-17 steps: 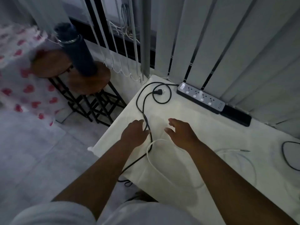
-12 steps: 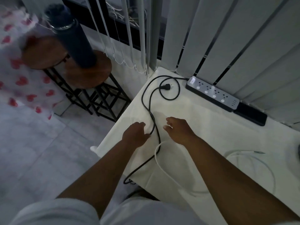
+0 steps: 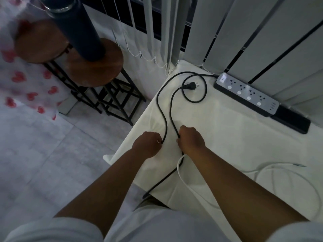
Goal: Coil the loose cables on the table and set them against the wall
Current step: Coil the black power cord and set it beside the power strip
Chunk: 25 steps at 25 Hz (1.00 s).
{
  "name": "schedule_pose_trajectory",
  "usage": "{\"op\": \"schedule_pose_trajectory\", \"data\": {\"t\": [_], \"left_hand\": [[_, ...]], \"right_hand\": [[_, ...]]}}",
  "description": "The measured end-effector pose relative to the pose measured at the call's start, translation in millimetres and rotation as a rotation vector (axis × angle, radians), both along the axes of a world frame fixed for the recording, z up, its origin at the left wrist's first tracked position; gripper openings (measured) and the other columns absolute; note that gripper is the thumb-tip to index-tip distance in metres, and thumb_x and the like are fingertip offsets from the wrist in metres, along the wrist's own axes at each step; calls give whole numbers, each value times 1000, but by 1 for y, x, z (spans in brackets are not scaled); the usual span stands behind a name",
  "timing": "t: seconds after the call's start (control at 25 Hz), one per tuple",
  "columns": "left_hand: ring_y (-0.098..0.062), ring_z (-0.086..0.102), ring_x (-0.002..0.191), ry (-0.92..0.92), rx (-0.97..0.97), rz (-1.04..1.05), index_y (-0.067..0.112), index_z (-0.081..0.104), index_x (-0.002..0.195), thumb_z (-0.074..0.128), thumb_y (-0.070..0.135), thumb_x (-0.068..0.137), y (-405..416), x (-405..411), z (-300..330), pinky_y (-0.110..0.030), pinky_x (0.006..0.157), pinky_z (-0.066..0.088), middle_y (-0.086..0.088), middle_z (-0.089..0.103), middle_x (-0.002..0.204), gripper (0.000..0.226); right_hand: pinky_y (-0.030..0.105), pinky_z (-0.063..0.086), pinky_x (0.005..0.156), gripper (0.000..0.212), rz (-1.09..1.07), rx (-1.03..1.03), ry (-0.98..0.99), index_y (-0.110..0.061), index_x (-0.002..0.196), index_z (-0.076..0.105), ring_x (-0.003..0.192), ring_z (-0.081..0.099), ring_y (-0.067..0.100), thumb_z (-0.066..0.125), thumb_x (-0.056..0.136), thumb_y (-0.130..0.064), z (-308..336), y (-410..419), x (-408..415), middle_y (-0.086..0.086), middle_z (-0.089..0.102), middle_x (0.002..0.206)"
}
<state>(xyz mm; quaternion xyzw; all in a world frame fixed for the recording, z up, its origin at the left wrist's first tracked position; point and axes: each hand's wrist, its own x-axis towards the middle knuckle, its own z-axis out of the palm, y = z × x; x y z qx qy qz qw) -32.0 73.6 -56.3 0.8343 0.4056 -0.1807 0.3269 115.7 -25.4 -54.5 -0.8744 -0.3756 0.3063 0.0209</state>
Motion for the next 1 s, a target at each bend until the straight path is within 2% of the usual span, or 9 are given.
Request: {"op": "schedule_pose_trajectory", "data": {"t": [0.12, 0.24, 0.32, 0.4, 0.52, 0.64, 0.8, 0.88, 1.0], "left_hand": [[-16, 59, 99, -15, -66, -85, 27, 68, 95, 64, 30, 84, -1, 5, -5, -29, 82, 49, 5, 65, 100, 12], [-15, 60, 98, -23, -73, -113, 24, 69, 95, 68, 30, 83, -3, 10, -7, -25, 78, 46, 8, 61, 93, 14], [-19, 61, 96, -85, 17, -52, 21, 69, 95, 64, 33, 87, -5, 15, 1, -31, 80, 49, 4, 64, 93, 16], [-26, 65, 91, -270, -2, 165, 13, 68, 92, 53, 34, 94, -6, 26, 17, -39, 82, 52, -4, 70, 93, 26], [-28, 70, 86, -627, -634, 727, 9, 67, 102, 36, 47, 100, -5, 54, 63, -37, 71, 57, -10, 74, 89, 48], [-20, 69, 72, -851, -1035, 814, 2, 62, 113, 36, 49, 100, -2, 74, 113, -29, 61, 56, -8, 73, 85, 56], [-6, 43, 43, -817, -1253, 783, 6, 61, 97, 50, 32, 98, -15, 87, 162, -17, 38, 37, 4, 50, 56, 28], [-4, 33, 38, -822, -1332, 816, 5, 60, 97, 49, 32, 99, -23, 95, 179, -15, 33, 29, 6, 40, 50, 29], [-3, 31, 37, -921, -1285, 781, 6, 62, 98, 45, 33, 101, -28, 106, 202, -16, 32, 26, 7, 39, 48, 32]], "right_hand": [[29, 43, 67, 10, -102, 23, 41, -9, 91, 58, 90, 64, 35, 55, 85, -16, 5, -4, -2, 14, 65, 96], [36, 58, 62, 13, -311, 203, 284, -5, 84, 62, 76, 70, 30, 55, 90, -14, 19, -10, -3, 13, 68, 83], [34, 63, 61, 11, -487, 402, 500, -9, 89, 66, 64, 73, 21, 56, 93, -10, 38, -17, -9, 11, 69, 83], [25, 61, 62, 12, -527, 576, 596, -14, 91, 68, 62, 73, 17, 57, 94, -8, 58, -25, -15, 9, 71, 78], [20, 58, 67, 17, -467, 683, 658, -24, 91, 70, 65, 74, 17, 58, 94, -11, 89, -41, -23, 7, 74, 70], [27, 60, 74, 16, -406, 719, 761, -17, 97, 70, 67, 72, 16, 58, 95, -7, 114, -63, -32, 9, 71, 70], [38, 60, 76, 12, -335, 802, 865, -9, 101, 65, 69, 70, 20, 54, 98, -9, 133, -92, -41, 8, 68, 75], [36, 59, 72, 14, -290, 811, 911, -10, 94, 62, 68, 70, 21, 50, 100, -16, 133, -107, -47, 6, 68, 76], [44, 57, 78, 26, -234, 731, 840, -16, 78, 59, 69, 69, 23, 46, 100, -25, 111, -138, -49, 6, 68, 69]]}}
